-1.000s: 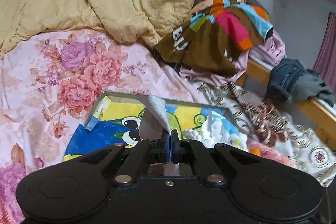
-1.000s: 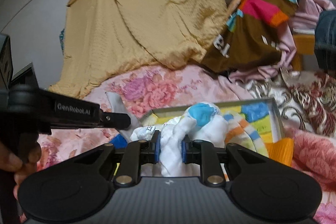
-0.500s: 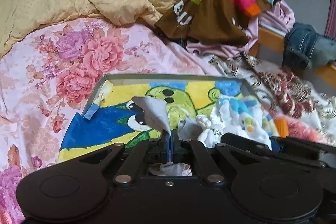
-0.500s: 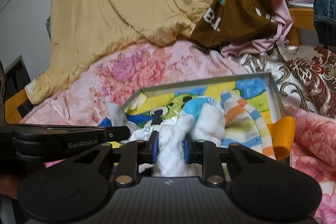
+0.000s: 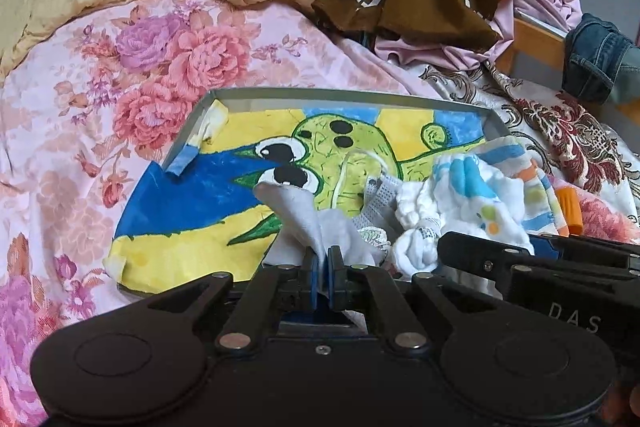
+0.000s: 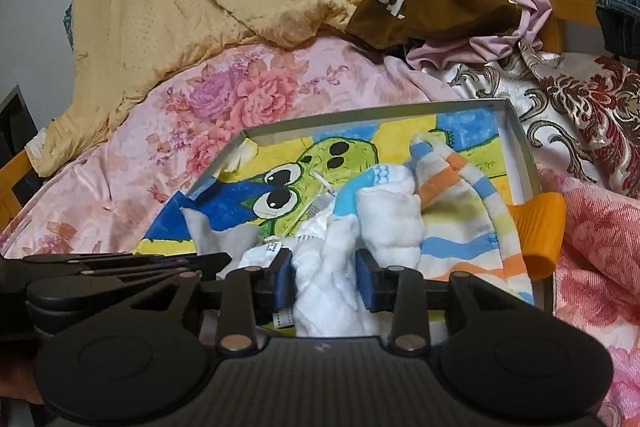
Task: Organize soft objects
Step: 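Open right tool dropping towel in tray while left tool releases grey cloth, then withdraw both open tools from the tray back over the pile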
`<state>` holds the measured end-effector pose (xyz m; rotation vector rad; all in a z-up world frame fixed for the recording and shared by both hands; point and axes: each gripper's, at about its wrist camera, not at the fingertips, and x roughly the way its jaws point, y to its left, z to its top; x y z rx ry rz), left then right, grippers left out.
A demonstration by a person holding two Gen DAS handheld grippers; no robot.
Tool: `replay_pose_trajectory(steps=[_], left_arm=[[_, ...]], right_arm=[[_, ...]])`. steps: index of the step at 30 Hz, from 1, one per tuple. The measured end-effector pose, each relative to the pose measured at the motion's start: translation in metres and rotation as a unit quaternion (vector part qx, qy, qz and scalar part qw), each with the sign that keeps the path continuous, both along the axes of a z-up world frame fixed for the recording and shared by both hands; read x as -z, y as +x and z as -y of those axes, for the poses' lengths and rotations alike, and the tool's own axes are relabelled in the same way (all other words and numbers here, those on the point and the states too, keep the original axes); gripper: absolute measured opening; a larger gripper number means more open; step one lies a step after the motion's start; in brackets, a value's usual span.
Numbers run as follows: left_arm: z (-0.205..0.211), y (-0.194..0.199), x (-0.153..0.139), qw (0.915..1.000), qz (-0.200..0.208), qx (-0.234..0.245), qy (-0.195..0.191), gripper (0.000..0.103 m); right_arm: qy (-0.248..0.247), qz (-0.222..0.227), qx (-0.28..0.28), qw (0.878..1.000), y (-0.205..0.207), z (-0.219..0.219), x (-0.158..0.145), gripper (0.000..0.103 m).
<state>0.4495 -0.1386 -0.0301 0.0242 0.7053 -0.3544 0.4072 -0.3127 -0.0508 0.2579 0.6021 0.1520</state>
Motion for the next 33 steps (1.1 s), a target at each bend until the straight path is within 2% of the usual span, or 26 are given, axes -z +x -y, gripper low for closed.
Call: replay_pose_trajectory(steps=[7, 10, 12, 16, 20, 27, 33], left_arm=[[-0.006, 0.0, 0.001, 0.9999, -0.004, -0.011, -0.01, 0.013], [-0.009, -0.001, 0.0, 0.9997, -0.007, -0.017, -0.014, 0.017], [-0.01, -0.002, -0.001, 0.9997, -0.007, -0.021, -0.013, 0.026], [-0.016, -0.005, -0.007, 0.9994, -0.009, -0.03, -0.016, 0.037], [-0.021, -0.01, -0.014, 0.9989, -0.009, -0.041, -0.02, 0.052], [-0.028, -0.023, -0.034, 0.9979, 0.012, -0.061, -0.017, 0.076], [-0.035, -0.04, -0.054, 0.9965, 0.029, -0.074, -0.026, 0.085]], right_arm=[[0.003, -0.004, 0.003, 1.0, 0.0, 0.002, 0.0, 0.049], [0.005, -0.002, 0.002, 1.0, -0.001, 0.002, 0.0, 0.055], [0.004, -0.001, 0.001, 1.0, -0.001, 0.001, -0.001, 0.061], [0.005, 0.002, 0.0, 1.0, -0.003, 0.001, -0.003, 0.07], [0.008, 0.02, 0.004, 1.0, -0.008, 0.003, -0.008, 0.083], [0.007, 0.053, 0.02, 0.998, -0.022, 0.008, -0.028, 0.096], [-0.001, 0.078, 0.026, 0.997, -0.041, 0.009, -0.05, 0.102]])
